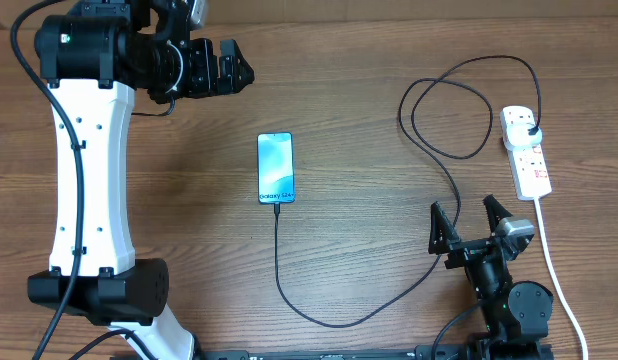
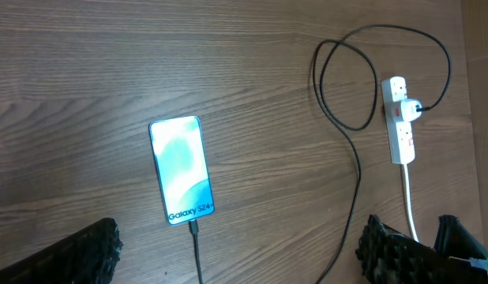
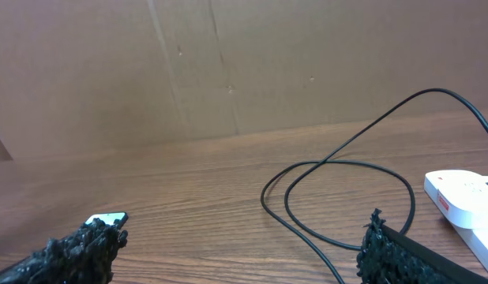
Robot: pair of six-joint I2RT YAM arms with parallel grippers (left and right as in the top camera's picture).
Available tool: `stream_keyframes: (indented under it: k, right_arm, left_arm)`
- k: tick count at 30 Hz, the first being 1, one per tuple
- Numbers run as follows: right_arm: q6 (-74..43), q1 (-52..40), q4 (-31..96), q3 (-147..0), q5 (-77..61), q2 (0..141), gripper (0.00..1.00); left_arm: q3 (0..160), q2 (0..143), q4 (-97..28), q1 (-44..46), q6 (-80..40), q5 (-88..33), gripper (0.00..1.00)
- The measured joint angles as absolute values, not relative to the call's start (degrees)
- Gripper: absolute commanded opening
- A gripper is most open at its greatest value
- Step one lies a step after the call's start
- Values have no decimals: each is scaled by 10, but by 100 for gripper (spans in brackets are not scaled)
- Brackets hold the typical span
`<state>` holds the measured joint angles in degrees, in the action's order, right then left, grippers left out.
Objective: Plug charger to phone and switch on socket
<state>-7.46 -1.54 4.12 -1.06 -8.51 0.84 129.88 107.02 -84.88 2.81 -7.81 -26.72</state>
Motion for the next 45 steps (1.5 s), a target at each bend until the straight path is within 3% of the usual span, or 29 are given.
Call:
stream_keyframes:
  k: [7, 13, 18, 29, 36, 45]
  right_arm:
    - [-74, -16, 41, -11, -85, 8, 100]
    - [-74, -15, 41, -11, -85, 8, 100]
    - [-75, -15, 41, -11, -85, 8, 100]
    - [-74, -16, 42, -11, -85, 8, 100]
    - [-74, -15, 42, -11, -85, 8, 100]
    - [-75, -15, 42, -11, -85, 8, 100]
  left_arm:
    - [1294, 1060, -844, 30, -78, -264, 99]
    - [1211, 962, -757, 30, -78, -216, 100]
    - [1072, 824, -689, 30, -78, -163, 99]
    - [671, 575, -414, 30, -77, -62, 100]
    - [470, 429, -269, 30, -71, -52, 100]
    - [268, 270, -94, 30, 28, -89, 99]
